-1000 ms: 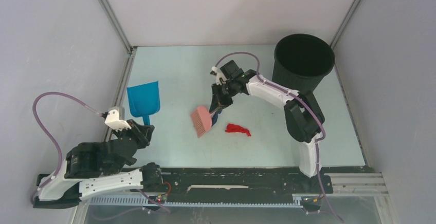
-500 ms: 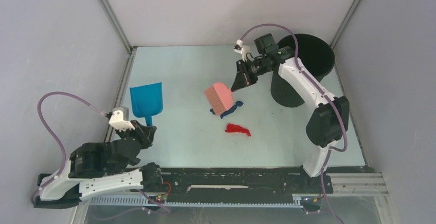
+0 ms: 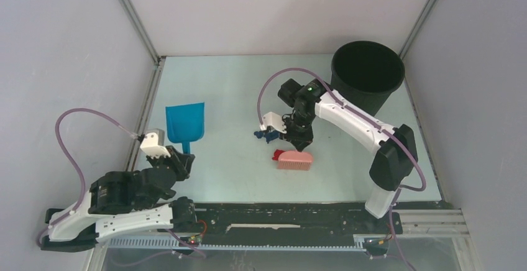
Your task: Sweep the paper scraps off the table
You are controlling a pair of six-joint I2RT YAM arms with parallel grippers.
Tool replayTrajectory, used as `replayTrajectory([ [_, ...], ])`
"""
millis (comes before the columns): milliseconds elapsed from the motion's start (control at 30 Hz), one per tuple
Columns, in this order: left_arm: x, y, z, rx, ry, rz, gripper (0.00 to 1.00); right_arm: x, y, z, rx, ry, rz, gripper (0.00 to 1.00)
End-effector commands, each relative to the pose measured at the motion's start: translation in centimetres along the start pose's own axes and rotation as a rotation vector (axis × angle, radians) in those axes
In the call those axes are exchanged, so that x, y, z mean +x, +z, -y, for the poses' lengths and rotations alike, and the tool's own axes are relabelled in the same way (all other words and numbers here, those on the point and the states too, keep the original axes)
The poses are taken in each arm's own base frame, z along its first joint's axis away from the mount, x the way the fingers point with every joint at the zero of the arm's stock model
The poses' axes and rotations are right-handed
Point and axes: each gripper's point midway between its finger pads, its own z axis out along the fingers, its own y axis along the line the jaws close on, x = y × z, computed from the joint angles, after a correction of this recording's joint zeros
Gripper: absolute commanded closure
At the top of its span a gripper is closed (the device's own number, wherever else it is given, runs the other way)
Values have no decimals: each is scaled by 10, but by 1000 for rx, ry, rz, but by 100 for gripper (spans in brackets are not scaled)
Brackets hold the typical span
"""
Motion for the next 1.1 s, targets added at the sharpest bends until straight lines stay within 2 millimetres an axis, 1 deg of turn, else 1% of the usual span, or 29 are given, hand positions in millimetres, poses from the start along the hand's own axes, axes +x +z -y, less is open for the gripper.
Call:
replayTrajectory([
  [0, 5, 3, 14, 13, 40, -30, 98, 5, -3, 52, 202, -92, -82, 100],
  [67, 9, 4, 17, 14, 67, -54, 98, -1, -3, 78, 292, -73, -80, 100],
  [167, 15, 5, 23, 22, 114, -90, 98, -10, -12, 103, 357, -54, -60, 100],
  [233, 19, 5, 27, 25, 151, -119, 98, -13, -18, 113, 390, -45, -56, 100],
  [300, 26, 6, 30, 20, 185, -153, 98, -15, -25, 119, 412, -41, -46, 100],
  [367, 35, 7, 32, 18, 215, -194, 97, -16, -34, 119, 428, -27, -24, 100],
  [433, 46, 7, 37, 31, 255, -245, 97, -15, -44, 113, 415, -8, 10, 100],
  [500, 56, 6, 41, 44, 306, -301, 98, -12, -55, 102, 377, 12, 60, 100],
  [533, 60, 5, 43, 46, 332, -332, 99, -8, -62, 97, 361, 27, 80, 100],
  [600, 72, 3, 47, 49, 391, -418, 100, -4, -80, 95, 356, 66, 123, 100],
  [667, 85, 2, 53, 52, 446, -513, 100, 0, -107, 102, 391, 136, 176, 100],
  [733, 99, 1, 59, 57, 476, -606, 100, 1, -128, 116, 442, 238, 246, 100],
  [800, 110, 2, 70, 92, 473, -677, 100, 0, -142, 135, 507, 358, 321, 100],
  [867, 118, 5, 82, 144, 445, -728, 100, 2, -149, 153, 588, 477, 367, 100],
  [900, 120, 8, 90, 172, 423, -743, 100, 5, -149, 162, 628, 517, 367, 100],
  [967, 125, 17, 96, 188, 405, -774, 100, 9, -145, 176, 683, 568, 349, 100],
  [1067, 133, 33, 98, 169, 422, -815, 100, 9, -133, 194, 731, 607, 294, 100],
])
